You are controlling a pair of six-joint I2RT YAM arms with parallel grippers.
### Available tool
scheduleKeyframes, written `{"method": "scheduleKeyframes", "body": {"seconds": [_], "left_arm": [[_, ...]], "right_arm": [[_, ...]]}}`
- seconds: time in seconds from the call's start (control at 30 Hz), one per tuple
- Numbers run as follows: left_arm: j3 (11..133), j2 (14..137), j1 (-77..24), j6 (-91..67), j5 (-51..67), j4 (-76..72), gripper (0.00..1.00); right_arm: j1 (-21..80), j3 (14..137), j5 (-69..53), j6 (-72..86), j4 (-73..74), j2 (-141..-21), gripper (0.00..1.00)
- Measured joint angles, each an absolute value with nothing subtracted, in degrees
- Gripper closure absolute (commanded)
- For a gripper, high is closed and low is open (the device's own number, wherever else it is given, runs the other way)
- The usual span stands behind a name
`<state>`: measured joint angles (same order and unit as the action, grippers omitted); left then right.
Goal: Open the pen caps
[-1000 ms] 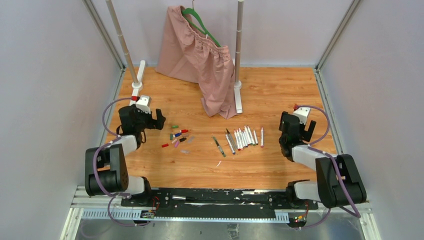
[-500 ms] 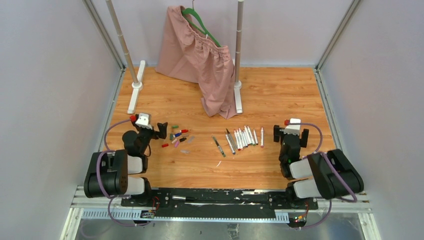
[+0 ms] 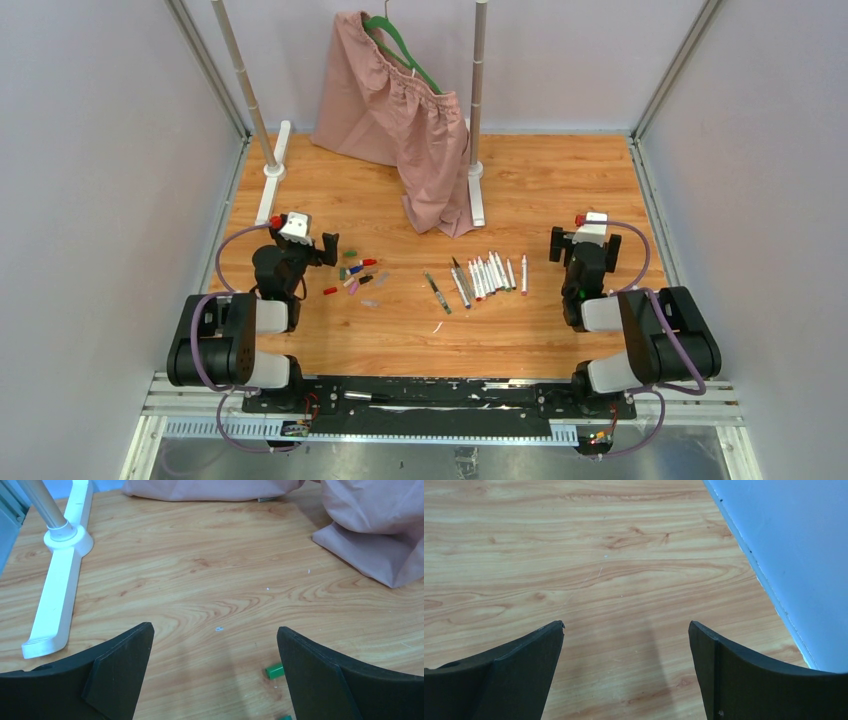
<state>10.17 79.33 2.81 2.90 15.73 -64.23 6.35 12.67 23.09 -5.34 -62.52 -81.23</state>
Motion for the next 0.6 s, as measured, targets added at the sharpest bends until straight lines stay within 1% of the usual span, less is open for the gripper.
{"method": "scheduleKeyframes", "body": {"seconds": [0.6], "left_arm": [[10.17, 79.33, 2.81, 3.16, 15.16, -63.92, 0.00]], "right_arm": [[6.35, 12.67, 22.31, -4.91, -60.25, -81.23, 0.00]]}}
